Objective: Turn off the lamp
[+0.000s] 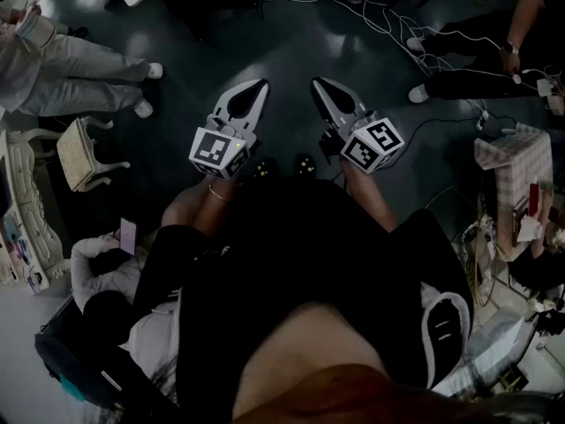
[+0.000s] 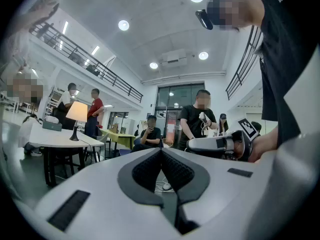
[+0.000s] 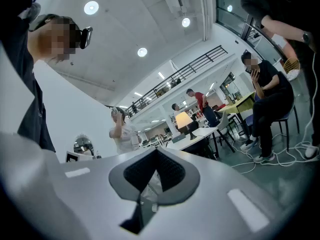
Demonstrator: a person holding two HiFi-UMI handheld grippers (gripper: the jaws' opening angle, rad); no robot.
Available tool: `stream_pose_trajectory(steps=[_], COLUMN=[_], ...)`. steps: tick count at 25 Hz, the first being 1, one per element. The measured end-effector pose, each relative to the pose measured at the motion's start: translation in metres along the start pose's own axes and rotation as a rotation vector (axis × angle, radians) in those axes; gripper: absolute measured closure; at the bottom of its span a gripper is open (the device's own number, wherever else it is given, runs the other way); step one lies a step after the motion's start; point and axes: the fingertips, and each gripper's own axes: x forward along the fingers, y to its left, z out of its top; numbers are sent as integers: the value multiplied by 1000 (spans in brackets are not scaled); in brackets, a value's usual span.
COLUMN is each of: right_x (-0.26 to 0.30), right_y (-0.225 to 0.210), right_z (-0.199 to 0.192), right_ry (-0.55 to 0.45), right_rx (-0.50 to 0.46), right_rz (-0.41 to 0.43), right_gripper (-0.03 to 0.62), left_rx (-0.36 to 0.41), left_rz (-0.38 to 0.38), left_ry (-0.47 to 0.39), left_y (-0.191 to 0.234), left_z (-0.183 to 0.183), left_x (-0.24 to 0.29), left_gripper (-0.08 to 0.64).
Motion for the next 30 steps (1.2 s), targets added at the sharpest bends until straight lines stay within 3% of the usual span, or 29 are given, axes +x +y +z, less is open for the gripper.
stream_pose_trajectory(steps=[5,15,30], right_x=[0,2,-30], right_y=[-3,-1,-43], right_z=[-1,0,17], right_ry=[2,-8,0], right_rx=[1,14,64], right_rz=[4,37,128], right_gripper=[592,592,592], left_rx=[15,25,33], left_rz=[-20,14,91], left_ry=[-24,-34,-35], left_y=[-5,-4,-30], left_z=[6,10,0], left_x=[4,1,44], left_gripper=[554,554,554])
